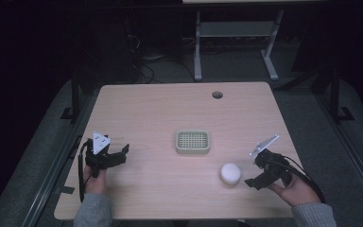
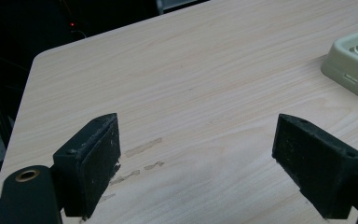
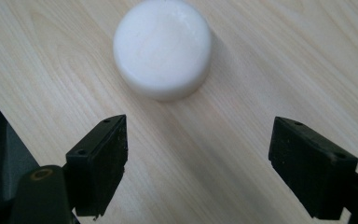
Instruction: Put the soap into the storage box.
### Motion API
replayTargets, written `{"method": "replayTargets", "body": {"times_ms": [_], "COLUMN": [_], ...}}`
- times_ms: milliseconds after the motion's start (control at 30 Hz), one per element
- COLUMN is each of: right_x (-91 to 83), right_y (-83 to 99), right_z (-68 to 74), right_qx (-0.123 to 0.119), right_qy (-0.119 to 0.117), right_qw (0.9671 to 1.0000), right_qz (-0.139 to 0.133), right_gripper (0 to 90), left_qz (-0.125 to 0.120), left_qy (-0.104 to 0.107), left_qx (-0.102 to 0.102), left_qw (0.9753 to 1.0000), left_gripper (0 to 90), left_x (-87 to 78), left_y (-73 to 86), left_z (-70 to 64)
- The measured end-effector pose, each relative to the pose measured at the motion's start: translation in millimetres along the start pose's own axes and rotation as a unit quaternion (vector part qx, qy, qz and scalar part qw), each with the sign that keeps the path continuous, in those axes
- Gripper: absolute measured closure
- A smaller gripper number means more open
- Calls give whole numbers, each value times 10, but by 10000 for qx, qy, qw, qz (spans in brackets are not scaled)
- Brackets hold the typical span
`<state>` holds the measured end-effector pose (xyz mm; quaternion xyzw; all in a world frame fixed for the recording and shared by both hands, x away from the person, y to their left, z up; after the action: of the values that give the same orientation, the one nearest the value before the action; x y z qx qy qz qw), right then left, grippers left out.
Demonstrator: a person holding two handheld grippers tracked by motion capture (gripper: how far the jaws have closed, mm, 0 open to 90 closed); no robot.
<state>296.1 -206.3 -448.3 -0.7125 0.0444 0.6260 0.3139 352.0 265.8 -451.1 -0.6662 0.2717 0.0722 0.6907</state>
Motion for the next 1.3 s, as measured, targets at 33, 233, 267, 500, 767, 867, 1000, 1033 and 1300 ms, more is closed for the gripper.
{"method": "replayTargets", "body": {"times_ms": [33, 233, 267, 500, 767, 867, 1000, 1033, 1300], "right_x": [0, -18, -18, -7, 12, 25, 47, 47, 142], "right_y": [0, -80, -80, -163, -254, -318, -379, -379, -463], "right_z": [0, -2, -2, 6, 2, 13, 20, 20, 29], "right_qx": [0, -62, -62, -111, -190, -220, -295, -295, -402], "right_qy": [0, -16, -16, -51, -81, -94, -120, -120, -178], "right_qw": [10000, 10000, 10000, 9999, 9998, 9997, 9995, 9995, 9989], "right_qz": [0, -18, -18, -12, 35, 59, 89, 89, 170], "right_gripper": [188, 185, 185, 182, 181, 177, 176, 176, 174], "left_qz": [0, 2, 2, -22, -14, -26, -20, -20, -20], "left_qy": [0, 8, 8, 1, -5, -14, -12, -12, -14], "left_qx": [0, 7, 7, 10, -10, -36, -30, -30, -54], "left_qw": [10000, 10000, 10000, 10000, 10000, 10000, 10000, 10000, 10000], "left_gripper": [148, 148, 148, 148, 148, 148, 148, 148, 148], "left_x": [0, -4, -4, -6, -12, -20, -22, -22, -20], "left_y": [0, -3, -3, -8, -10, -17, -16, -16, -16], "left_z": [0, -3, -3, -2, 8, 17, 26, 26, 26]}}
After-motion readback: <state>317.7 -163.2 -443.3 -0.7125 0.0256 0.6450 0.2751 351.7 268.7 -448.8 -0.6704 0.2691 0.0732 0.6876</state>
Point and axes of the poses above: each handheld gripper's, and its own axes: x roughly forward along the jaws, y roughly out of its underside, z roughly to its left, the point moved 5 cm from there along x, roughly forward along the jaws, and after that the axes turned 12 degrees about -x, right-handed, at the moved point
